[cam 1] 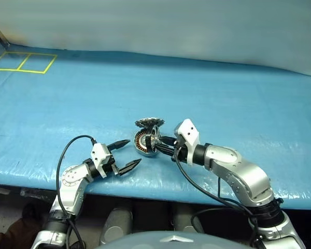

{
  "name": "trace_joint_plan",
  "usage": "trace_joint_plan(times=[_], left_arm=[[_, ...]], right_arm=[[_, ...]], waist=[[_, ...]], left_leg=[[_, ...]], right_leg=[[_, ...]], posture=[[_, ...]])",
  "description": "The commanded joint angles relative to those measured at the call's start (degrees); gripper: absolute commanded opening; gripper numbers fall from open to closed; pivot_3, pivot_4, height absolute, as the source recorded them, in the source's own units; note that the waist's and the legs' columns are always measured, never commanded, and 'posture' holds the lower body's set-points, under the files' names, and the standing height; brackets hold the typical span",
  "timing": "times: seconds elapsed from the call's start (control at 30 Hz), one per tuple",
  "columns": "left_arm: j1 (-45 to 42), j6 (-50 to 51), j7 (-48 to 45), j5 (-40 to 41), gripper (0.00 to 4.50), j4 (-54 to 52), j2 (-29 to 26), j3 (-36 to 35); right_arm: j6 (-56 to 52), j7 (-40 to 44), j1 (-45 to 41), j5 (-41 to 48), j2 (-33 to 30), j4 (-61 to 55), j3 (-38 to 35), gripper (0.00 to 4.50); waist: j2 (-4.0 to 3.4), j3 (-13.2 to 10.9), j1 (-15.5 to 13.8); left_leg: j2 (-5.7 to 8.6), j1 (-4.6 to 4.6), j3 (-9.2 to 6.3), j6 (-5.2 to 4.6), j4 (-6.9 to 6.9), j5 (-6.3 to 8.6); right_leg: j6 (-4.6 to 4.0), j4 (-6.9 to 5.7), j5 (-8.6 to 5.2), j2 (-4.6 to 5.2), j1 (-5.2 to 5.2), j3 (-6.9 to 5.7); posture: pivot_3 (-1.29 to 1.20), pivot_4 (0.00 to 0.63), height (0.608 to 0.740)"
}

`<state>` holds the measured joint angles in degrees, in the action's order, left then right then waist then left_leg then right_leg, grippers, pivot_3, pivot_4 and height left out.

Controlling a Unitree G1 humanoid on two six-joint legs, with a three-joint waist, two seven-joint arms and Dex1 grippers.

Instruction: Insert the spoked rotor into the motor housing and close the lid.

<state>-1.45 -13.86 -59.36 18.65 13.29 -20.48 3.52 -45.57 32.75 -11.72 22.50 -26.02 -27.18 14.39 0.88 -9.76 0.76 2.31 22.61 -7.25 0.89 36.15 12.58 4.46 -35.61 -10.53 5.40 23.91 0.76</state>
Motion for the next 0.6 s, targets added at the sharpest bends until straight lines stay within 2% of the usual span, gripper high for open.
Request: trace_joint_plan(times=[0.03, 0.6], left_arm=[[0.44, 0.33, -0.22, 0.83, 4.50, -1.43, 0.06, -0.17], [0.97, 0.60, -0.20, 1.21, 4.50, -2.06, 0.18, -0.25]], right_arm=[[1.24, 0.16, -1.57, -0.58, -0.02, -1.93, -0.06, 1.23], [2.91, 0.85, -5.75, -7.83, -2.61, -0.19, 3.60, 1.23]], waist=[[0.00, 0.00, 0.06], [0.00, 0.00, 0.03]], left_leg=[[0.00, 0.00, 0.00, 0.00, 0.00, 0.00], [0.00, 0.00, -0.01, 0.00, 0.00, 0.00]], right_leg=[[0.00, 0.00, 0.00, 0.00, 0.00, 0.00], [0.00, 0.00, 0.00, 0.00, 0.00, -0.01]], posture=[[0.00, 0.150, 0.740], [0.00, 0.150, 0.740]])
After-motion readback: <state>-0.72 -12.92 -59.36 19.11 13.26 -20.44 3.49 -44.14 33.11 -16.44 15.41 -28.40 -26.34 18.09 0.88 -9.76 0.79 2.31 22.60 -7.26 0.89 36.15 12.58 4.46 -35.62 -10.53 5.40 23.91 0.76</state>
